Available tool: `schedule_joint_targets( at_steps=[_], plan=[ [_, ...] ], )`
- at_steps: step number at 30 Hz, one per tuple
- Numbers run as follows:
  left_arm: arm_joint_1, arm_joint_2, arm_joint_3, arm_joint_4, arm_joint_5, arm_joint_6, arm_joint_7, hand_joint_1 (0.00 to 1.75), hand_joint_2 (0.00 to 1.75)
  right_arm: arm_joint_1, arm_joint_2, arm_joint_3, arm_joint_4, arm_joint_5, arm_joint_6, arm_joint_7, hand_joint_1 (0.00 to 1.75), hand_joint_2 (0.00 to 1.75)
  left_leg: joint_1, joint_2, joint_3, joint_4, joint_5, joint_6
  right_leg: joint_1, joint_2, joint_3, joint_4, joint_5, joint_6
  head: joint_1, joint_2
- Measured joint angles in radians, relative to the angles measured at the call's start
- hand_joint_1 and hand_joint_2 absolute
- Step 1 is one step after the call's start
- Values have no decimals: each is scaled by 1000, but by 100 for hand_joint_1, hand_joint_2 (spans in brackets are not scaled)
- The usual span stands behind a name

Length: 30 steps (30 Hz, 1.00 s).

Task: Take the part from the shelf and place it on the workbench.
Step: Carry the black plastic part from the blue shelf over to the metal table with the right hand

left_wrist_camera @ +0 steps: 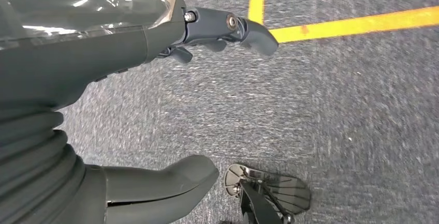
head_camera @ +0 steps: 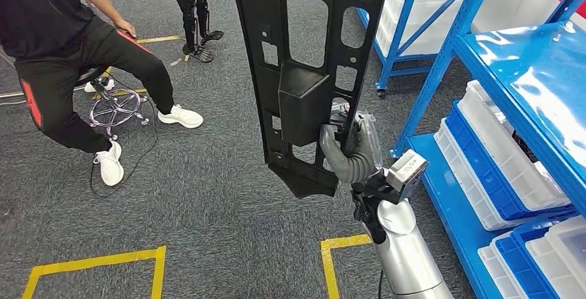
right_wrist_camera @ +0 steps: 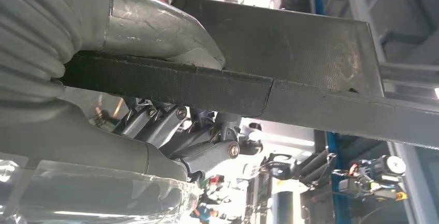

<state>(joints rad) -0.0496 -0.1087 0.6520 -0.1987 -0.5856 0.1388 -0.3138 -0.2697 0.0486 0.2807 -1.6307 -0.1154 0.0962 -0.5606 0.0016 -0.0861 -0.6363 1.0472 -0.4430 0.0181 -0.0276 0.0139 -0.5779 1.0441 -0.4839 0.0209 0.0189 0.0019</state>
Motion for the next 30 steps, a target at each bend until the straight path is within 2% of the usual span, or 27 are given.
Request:
schedule_joint_targets(
  at_steps=[1, 2, 3, 4, 5, 6, 7, 9, 11, 12, 14, 16, 18, 19, 20, 21, 22, 23, 24, 25, 26, 27, 29, 30],
  plan=[
    [-1, 2, 4, 0, 0, 3, 0, 0, 175, 0, 2, 0, 0, 0, 1, -1, 175, 175, 1, 25, -18, 37, -22, -4, 0, -8, 1, -1, 0, -7, -2, 0],
    [-2, 3, 7, 0, 1, 5, -1, 0, 175, 1, 4, 1, 0, 0, 3, -3, 175, 175, 1, 52, -46, 94, -52, -8, 3, -17, 2, -1, -1, -11, -4, 0],
    [-3, 4, 10, 0, 1, 7, -1, 0, 175, 2, 6, 2, 0, 0, 4, -4, 175, 175, 2, 69, -80, 161, -82, -11, 6, -28, 2, -1, -3, -16, -6, 0],
    [-4, 5, 13, 0, 1, 7, 0, 0, 175, 3, 8, 3, 0, 0, 6, -5, 175, 175, 3, 77, -112, 221, -104, -13, 9, -38, 2, -1, -4, -18, -6, 0],
    [-3, 6, 15, 0, 3, 7, 0, 0, 175, 5, 10, 4, 0, 0, 7, -5, 175, 175, 3, 80, -131, 255, -110, -13, 11, -49, 2, -1, -6, -20, -6, 0],
    [-1, 6, 17, 0, 5, 7, 0, 0, 175, 6, 12, 6, 0, 1, 8, -5, 175, 175, 3, 82, -130, 249, -97, -10, 13, -59, 3, -1, -7, -22, -6, 0],
    [0, 7, 19, 0, 7, 7, -2, 0, 175, 7, 15, 8, 0, 1, 9, -5, 175, 175, 2, 86, -109, 208, -69, -6, 14, -69, 4, -1, -9, -23, -6, 0],
    [-1, 9, 23, 0, 10, 8, -8, 0, 175, 8, 20, 12, -1, 1, 9, -5, 175, 175, -5, 118, -36, 72, -12, 5, 19, -86, 8, -2, -12, -24, -6, 0],
    [-3, 10, 29, 0, 10, 8, -17, 0, 175, 12, 24, 14, -5, 2, 9, -8, 175, 175, -17, 145, 4, -5, 5, 14, 22, -102, 11, -3, -16, -21, -6, 0],
    [-4, 10, 31, 0, 10, 8, -20, 0, 175, 15, 24, 14, -7, 3, 9, -9, 175, 175, -22, 144, 5, -11, 1, 16, 23, -109, 12, -5, -17, -18, -6, 0],
    [0, 12, 35, 0, 10, 8, -22, 0, 175, 20, 26, 14, -13, 4, 9, -11, 175, 175, -22, 122, 13, -25, 8, 24, 23, -120, 18, -7, -21, -10, -5, 0],
    [0, 11, 38, 0, 10, 8, -23, 0, 175, 22, 27, 15, -20, 4, 9, -13, 175, 175, -17, 101, 31, -48, 19, 34, 23, -87, 5, 34, -44, -8, -5, 0],
    [-3, 10, 40, 0, 9, 8, -24, 0, 175, 25, 26, 15, -24, 2, 9, -14, 175, 175, -12, 80, 39, -58, 25, 40, 20, -37, -50, 149, -90, -15, -4, 0],
    [-5, 10, 40, 0, 9, 8, -24, 0, 175, 29, 25, 14, -25, 2, 9, -14, 175, 175, -12, 67, 39, -57, 25, 42, 19, -26, -86, 213, -110, -17, -2, 0],
    [-5, 9, 40, 0, 8, 8, -24, 0, 175, 33, 23, 14, -25, 3, 9, -14, 175, 175, -11, 53, 40, -57, 25, 42, 18, -21, -113, 255, -118, -14, -2, 0],
    [-4, 9, 41, 0, 8, 8, -23, 0, 175, 36, 22, 14, -25, 3, 9, -14, 175, 175, -11, 38, 40, -57, 25, 41, 17, -20, -124, 264, -112, -7, -2, 0],
    [-3, 8, 41, 0, 8, 8, -22, 0, 175, 37, 21, 14, -25, 3, 9, -14, 175, 175, -10, 24, 41, -55, 24, 40, 15, -17, -116, 233, -90, 3, -2, 0],
    [-2, 7, 41, 0, 8, 8, -20, 0, 175, 37, 21, 14, -25, 3, 9, -14, 175, 175, -8, 11, 41, -53, 23, 37, 12, -7, -91, 171, -58, 15, -2, 0],
    [-1, 6, 41, 0, 8, 9, -19, 0, 175, 36, 21, 14, -25, 3, 9, -14, 175, 175, -9, -1, 38, -47, 21, 33, 6, 15, -62, 99, -27, 25, -1, 0],
    [-2, 6, 42, 0, 8, 9, -18, 0, 175, 35, 21, 14, -25, 3, 9, -14, 175, 175, -9, -13, 34, -40, 17, 27, 2, 33, -38, 42, -3, 27, -1, 0],
    [-2, 6, 42, 0, 9, 9, -21, 0, 175, 34, 22, 14, -25, 3, 9, -14, 175, 175, -9, -23, 28, -33, 13, 21, -2, 48, -24, 7, 11, 24, -1, 0],
    [-2, 6, 42, 0, 9, 8, -28, 0, 175, 33, 22, 14, -25, 3, 9, -13, 175, 175, -8, -32, 23, -29, 12, 14, -1, 52, -19, -6, 16, 16, -2, 0],
    [1, 8, 45, 0, 12, 5, -45, 0, 175, 29, 24, 14, -25, 4, 9, -13, 175, 175, -2, -45, 17, -28, 12, 2, 0, 33, -16, -8, 20, -2, -3, 0],
    [2, 8, 46, 0, 13, 3, -51, 0, 175, 27, 25, 14, -25, 4, 9, -13, 175, 175, -2, -31, 12, -20, 6, -4, 0, 23, -13, -11, 21, -9, -5, 0]
  ],
)
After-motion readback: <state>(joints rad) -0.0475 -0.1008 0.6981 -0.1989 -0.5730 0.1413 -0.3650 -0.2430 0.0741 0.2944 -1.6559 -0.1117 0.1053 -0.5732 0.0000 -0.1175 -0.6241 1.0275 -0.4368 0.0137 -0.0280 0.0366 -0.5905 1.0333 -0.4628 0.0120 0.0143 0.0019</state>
